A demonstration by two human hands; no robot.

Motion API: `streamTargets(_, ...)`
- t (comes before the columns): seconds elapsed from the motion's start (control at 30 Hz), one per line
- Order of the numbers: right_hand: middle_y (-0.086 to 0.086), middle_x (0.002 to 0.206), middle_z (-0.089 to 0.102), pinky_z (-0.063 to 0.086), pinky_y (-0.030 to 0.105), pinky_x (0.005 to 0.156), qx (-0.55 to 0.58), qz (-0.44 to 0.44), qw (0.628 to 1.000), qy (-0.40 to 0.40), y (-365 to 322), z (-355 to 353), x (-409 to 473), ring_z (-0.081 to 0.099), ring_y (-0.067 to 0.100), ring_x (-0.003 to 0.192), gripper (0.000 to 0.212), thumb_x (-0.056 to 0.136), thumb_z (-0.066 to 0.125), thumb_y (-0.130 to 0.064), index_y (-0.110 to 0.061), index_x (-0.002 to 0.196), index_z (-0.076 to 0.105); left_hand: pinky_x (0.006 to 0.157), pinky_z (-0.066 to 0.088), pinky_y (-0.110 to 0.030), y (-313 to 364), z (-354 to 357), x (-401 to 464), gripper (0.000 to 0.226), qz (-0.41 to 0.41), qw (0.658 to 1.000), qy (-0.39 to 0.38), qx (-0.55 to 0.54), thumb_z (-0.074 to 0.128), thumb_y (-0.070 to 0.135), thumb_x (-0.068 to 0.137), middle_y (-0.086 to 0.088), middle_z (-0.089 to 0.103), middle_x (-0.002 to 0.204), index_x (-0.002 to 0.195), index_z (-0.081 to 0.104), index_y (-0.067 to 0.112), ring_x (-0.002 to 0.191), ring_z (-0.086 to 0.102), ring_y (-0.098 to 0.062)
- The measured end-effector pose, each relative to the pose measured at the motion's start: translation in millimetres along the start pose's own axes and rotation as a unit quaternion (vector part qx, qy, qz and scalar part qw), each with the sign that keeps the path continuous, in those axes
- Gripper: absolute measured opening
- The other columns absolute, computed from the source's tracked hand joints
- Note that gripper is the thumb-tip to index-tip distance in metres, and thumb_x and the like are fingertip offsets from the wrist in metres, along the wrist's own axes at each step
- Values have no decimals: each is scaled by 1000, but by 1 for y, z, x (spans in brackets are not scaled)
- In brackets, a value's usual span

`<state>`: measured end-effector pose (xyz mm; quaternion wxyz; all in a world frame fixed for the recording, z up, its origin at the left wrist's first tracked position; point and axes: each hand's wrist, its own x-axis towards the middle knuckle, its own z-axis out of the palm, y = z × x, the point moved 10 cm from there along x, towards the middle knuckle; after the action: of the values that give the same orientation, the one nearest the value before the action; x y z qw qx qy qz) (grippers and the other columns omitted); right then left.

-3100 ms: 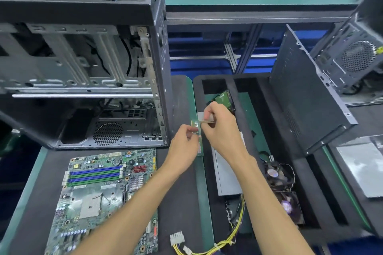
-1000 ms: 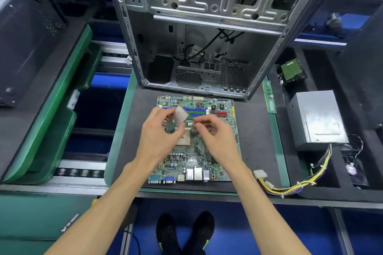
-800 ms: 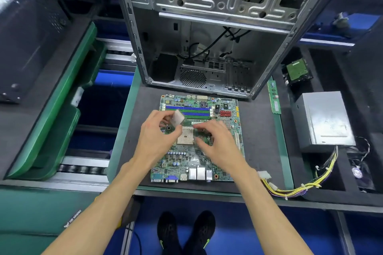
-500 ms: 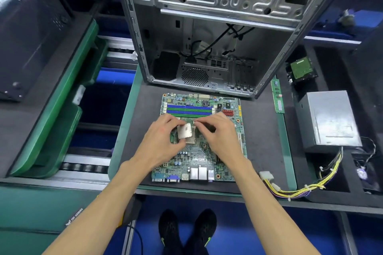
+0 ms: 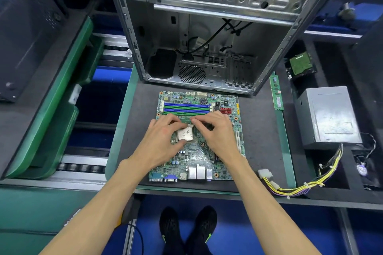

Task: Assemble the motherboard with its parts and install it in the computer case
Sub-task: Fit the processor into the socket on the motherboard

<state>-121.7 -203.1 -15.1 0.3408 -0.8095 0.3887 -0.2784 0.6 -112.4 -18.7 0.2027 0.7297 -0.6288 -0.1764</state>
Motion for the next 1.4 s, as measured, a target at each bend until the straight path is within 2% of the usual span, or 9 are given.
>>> streamTargets(0.07,-25,86,65,40,37,89,3,0,1000,2,0,0,0,49,-5,82,18,91,73,-35,-24,103,81,93,26,-28,2,0,0,46,6,1000,-4,4,72,30,87,11,51,118,132,62,26,112,44,-10)
streamTargets(0.17,-23,85,66,37,34,87,6,5,1000,1,1,0,0,52,4,81,18,92,73,-35,-24,104,81,93,25,-28,5,0,0,46,15,1000,-11,17,70,29,89,11,51,118,134,60,25,115,43,-10)
streamTargets(0.27,-23,83,65,37,33,87,8,5,1000,1,1,0,0,52,7,80,18,91,74,-34,-24,104,81,96,27,-29,6,-1,0,46,12,999,-11,28,68,29,90,9,51,119,135,60,24,117,43,-11)
streamTargets(0.5,-24,83,66,31,27,86,16,9,1000,-1,4,1,0,49,-8,83,17,92,73,-36,-26,103,81,97,35,-35,10,-3,-3,46,-6,998,0,62,66,31,90,7,54,120,135,60,23,115,49,-16)
streamTargets(0.77,-20,83,68,31,25,87,20,5,1000,2,4,1,0,50,-7,81,18,91,73,-36,-26,104,81,96,35,-36,10,-3,-1,46,-11,997,-13,76,66,32,91,8,54,119,135,61,23,115,49,-16)
streamTargets(1.0,-13,85,75,33,29,90,22,12,1000,0,5,1,0,54,6,82,19,92,72,-38,-27,104,81,96,34,-35,10,-2,-2,46,-14,996,-19,87,65,34,92,7,52,122,137,59,25,118,48,-15)
streamTargets(1.27,-16,86,73,30,27,86,19,12,1000,-4,6,1,1,51,-3,82,21,92,70,-40,-26,105,81,93,29,-32,4,-7,0,40,-58,997,7,48,71,39,89,8,53,117,127,66,28,114,50,-15)
streamTargets(1.4,-17,85,72,32,29,87,15,7,1000,-3,5,2,1,50,-6,81,20,92,71,-39,-26,104,81,94,33,-35,3,-8,1,40,-66,995,4,71,71,43,88,9,54,111,126,68,32,112,48,-15)
